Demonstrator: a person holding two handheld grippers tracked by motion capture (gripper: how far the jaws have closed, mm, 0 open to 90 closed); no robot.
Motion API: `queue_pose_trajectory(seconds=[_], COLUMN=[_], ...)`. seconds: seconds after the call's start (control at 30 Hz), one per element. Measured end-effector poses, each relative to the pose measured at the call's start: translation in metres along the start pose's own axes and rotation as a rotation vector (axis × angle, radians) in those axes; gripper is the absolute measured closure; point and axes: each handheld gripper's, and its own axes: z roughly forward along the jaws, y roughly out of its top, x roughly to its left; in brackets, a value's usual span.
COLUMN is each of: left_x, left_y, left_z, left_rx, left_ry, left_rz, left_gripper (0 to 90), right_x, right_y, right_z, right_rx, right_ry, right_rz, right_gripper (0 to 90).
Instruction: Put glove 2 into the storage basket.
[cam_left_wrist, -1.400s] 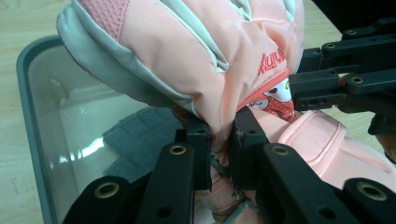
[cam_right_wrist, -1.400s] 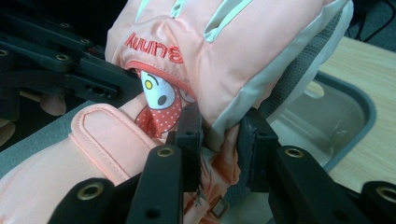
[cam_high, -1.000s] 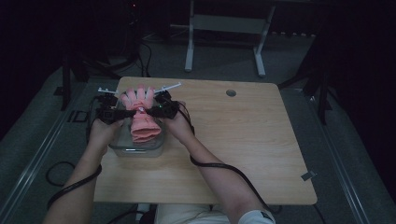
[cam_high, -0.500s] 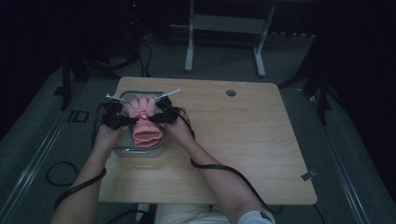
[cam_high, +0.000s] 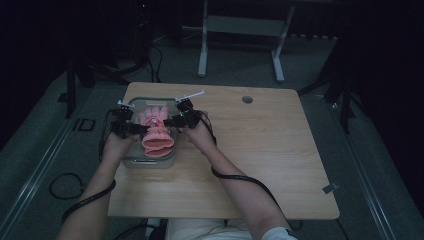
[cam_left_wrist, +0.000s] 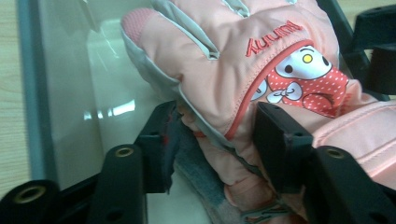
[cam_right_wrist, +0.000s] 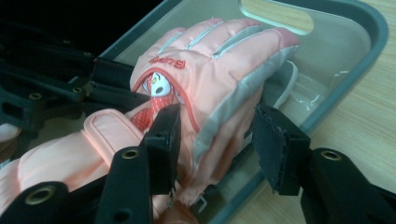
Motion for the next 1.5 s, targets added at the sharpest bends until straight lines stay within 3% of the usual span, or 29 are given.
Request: queue_pose_trajectory(seconds=[0.13,0.2,0.33,0.57,0.7,0.77,0.93,1.0,1.13,1.27,1.37,1.5], left_x=[0.003,-0.001,-0.008,-0.003,-0.001,0.000,0.002,0.003,0.002,-0.004,-0.017,-0.032], left_y=[-0.002,-0.001,0.001,0.001,0.000,-0.001,-0.002,-0.002,-0.003,-0.004,-0.008,-0.014], left_z=[-0.001,0.000,0.001,-0.004,-0.006,-0.008,-0.016,-0.018,-0.023,-0.033,-0.042,-0.047], left_rx=[-0.011,-0.018,-0.024,-0.017,-0.036,-0.053,-0.119,-0.119,-0.134,-0.175,-0.193,-0.214], left_ry=[-0.009,0.012,0.005,0.025,0.065,0.065,0.056,0.062,0.053,0.005,-0.027,-0.044], left_rz=[-0.028,-0.005,0.023,0.021,0.026,0.027,0.033,0.042,0.048,0.058,0.099,0.146], left_gripper=[40.9,39.1,39.1,34.5,21.8,13.5,8.4,6.5,6.5,6.4,6.4,6.4], right_x=[-0.004,-0.005,-0.009,-0.008,-0.005,-0.004,-0.006,-0.007,-0.009,-0.009,-0.011,-0.015], right_y=[-0.005,-0.006,-0.007,-0.005,-0.005,-0.005,-0.006,-0.007,-0.009,-0.013,-0.017,-0.024], right_z=[-0.005,-0.007,-0.013,-0.025,-0.031,-0.033,-0.037,-0.037,-0.038,-0.042,-0.046,-0.052], right_rx=[-0.011,-0.012,-0.022,-0.048,-0.060,-0.060,-0.064,-0.060,-0.057,-0.055,-0.068,-0.075], right_ry=[0.006,0.002,-0.002,0.010,0.026,0.033,0.035,0.037,0.041,0.070,0.086,0.067], right_rz=[0.006,0.004,0.010,-0.002,-0.020,-0.024,-0.024,-0.026,-0.024,-0.052,-0.055,-0.082], right_gripper=[49.1,48.7,48.8,47.9,45.4,43.7,39.3,38.5,36.5,29.0,26.7,23.9])
